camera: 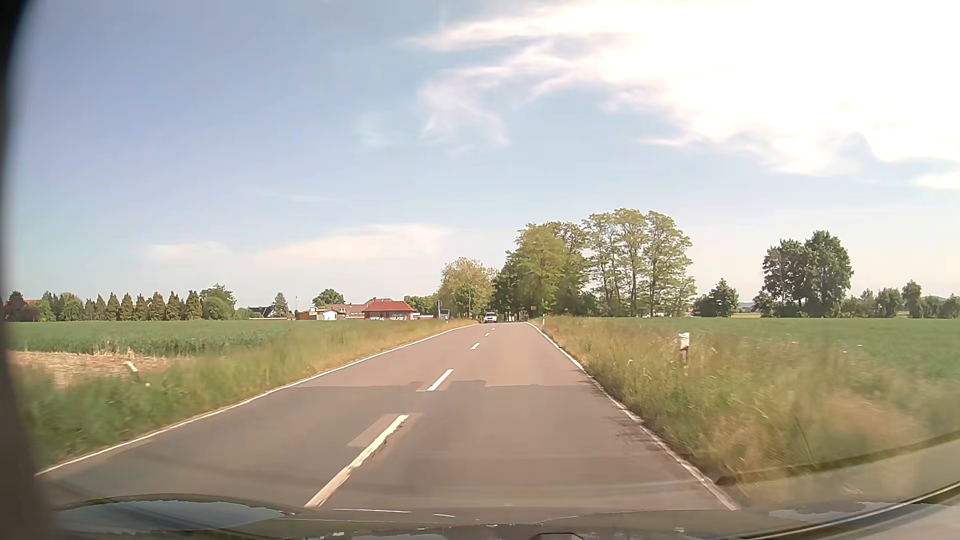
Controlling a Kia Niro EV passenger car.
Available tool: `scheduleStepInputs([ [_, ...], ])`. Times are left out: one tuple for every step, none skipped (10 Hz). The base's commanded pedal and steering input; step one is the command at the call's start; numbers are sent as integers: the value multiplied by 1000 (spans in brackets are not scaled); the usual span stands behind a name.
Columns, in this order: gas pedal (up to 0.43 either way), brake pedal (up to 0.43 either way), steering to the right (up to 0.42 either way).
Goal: Follow the waypoints while adhering to traffic rules and regulations
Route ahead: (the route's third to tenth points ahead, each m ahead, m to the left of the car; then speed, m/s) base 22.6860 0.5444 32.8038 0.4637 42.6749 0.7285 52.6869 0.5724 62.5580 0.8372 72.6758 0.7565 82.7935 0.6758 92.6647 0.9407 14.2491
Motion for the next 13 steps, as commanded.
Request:
scheduleStepInputs([
  [28,0,1],
  [28,0,1],
  [28,0,1],
  [28,0,-1],
  [28,0,-2],
  [28,0,-2],
  [28,0,-2],
  [28,0,-2],
  [28,0,-2],
  [28,0,-2],
  [28,0,-2],
  [28,0,-3],
  [28,0,-2],
])
